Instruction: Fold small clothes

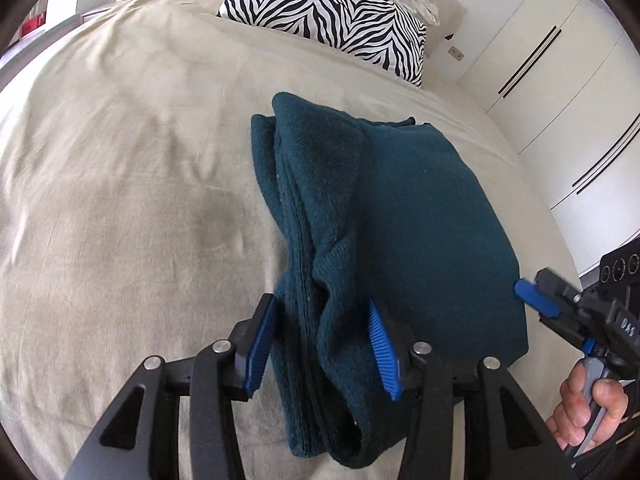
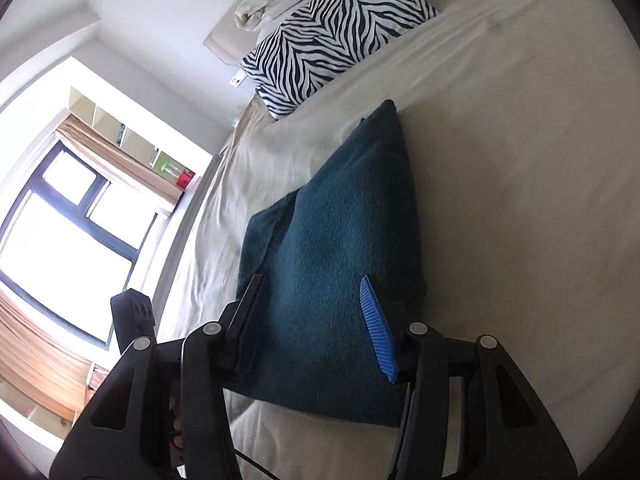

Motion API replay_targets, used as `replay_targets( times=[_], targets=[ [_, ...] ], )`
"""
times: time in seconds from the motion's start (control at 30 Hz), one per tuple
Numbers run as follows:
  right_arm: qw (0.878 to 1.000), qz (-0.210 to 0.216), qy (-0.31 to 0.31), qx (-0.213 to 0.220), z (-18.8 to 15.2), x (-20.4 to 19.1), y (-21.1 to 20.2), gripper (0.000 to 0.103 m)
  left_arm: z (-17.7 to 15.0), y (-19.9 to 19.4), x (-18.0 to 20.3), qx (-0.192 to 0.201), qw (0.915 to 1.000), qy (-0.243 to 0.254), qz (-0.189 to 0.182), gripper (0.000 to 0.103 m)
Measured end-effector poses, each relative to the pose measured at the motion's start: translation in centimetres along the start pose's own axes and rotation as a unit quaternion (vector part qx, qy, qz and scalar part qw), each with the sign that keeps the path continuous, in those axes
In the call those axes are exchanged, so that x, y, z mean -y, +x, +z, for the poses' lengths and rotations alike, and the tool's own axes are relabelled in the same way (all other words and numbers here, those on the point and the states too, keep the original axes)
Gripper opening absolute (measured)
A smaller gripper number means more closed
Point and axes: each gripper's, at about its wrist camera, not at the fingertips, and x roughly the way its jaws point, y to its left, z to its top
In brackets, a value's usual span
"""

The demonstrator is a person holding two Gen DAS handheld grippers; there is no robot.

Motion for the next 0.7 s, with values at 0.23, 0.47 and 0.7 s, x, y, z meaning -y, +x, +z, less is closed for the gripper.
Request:
replay_targets(
  times=[0.23,0.47,0.7],
  targets=[
    [0.998,-0.055,0.019,-0.005,-2.8,-0.3,-1.7,0.035,-2.6,-4.8,0.5,0.035,0.9987,0.005,0.036,0.05],
    [0.979,-0.115,-0.119,0.121,-8.1,-8.5,-11.7,0.049,-9.8,-14.6,5.2,0.203,0.9686,0.081,0.119,0.103],
    [0.938,-0.18,-0.189,0.231,-14.2,-15.3,-20.1,0.097,-13.0,-22.2,9.3,0.303,0.9314,0.097,0.177,0.103]
  ],
)
